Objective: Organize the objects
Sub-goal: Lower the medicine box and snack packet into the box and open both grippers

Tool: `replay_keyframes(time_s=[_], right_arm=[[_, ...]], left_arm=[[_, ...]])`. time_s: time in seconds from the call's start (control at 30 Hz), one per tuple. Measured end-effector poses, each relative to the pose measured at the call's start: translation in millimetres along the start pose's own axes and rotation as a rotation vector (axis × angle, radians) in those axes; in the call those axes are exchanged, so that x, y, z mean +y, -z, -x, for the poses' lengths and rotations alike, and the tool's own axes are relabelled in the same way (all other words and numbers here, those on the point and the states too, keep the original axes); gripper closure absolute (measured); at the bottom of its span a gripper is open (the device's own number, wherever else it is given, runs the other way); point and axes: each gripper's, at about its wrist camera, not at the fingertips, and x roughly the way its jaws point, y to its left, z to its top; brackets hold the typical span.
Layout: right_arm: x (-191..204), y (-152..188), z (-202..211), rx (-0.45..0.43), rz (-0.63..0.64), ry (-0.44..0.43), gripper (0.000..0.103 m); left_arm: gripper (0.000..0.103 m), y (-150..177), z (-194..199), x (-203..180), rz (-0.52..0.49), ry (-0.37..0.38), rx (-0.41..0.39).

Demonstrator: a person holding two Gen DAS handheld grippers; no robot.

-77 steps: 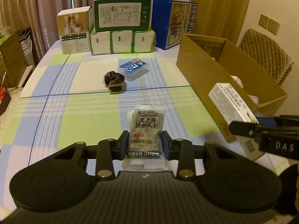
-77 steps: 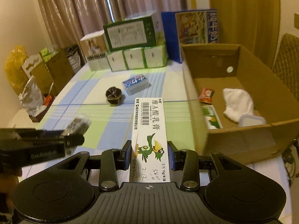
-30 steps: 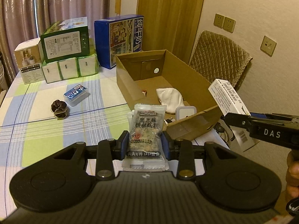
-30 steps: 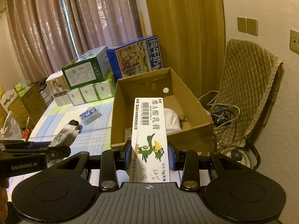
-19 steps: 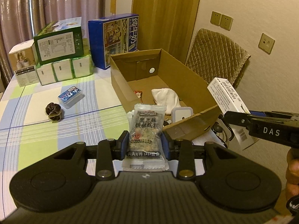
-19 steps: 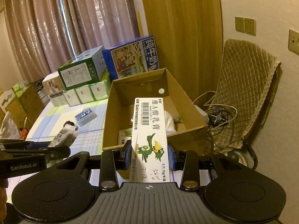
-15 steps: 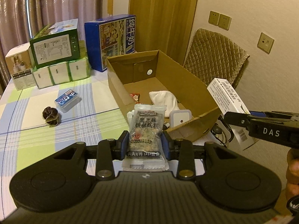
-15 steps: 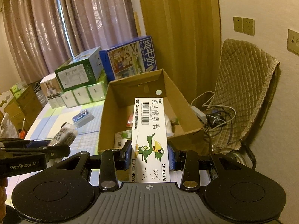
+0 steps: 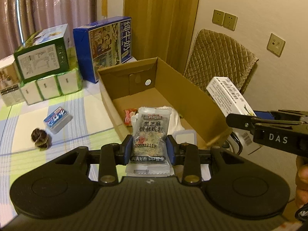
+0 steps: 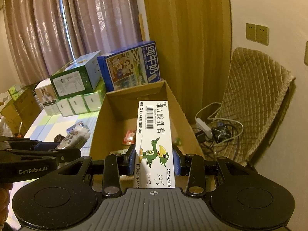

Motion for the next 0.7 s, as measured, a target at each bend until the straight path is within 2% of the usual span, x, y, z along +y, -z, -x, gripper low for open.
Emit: replay_keyframes(time_s=[0.3, 0.57, 0.67, 0.7], right_arm=[[-13.3, -28.0, -45.0, 0.019, 0.007, 0.001, 0.068], [-27.6, -29.2, -70.8, 0.046, -0.022, 0.006, 0.068], [-33.3, -25.6, -73.5, 0.053, -0.039, 0.002, 0.068], [-33.9, -24.6, -72.9, 0.053, -0.041, 0.001, 0.068]], left_arm=[[0.071, -30.6, -37.0, -4.8, -0.029, 0.008, 0.003], [0.071, -41.0, -75.6, -7.4, -0.038, 0.021, 0.022], [0.058, -43.7, -84.3, -4.4, -0.038, 0.011, 0.026], [0.058, -44.1, -83.6, -2.0, -0.034, 0.009, 0.02]])
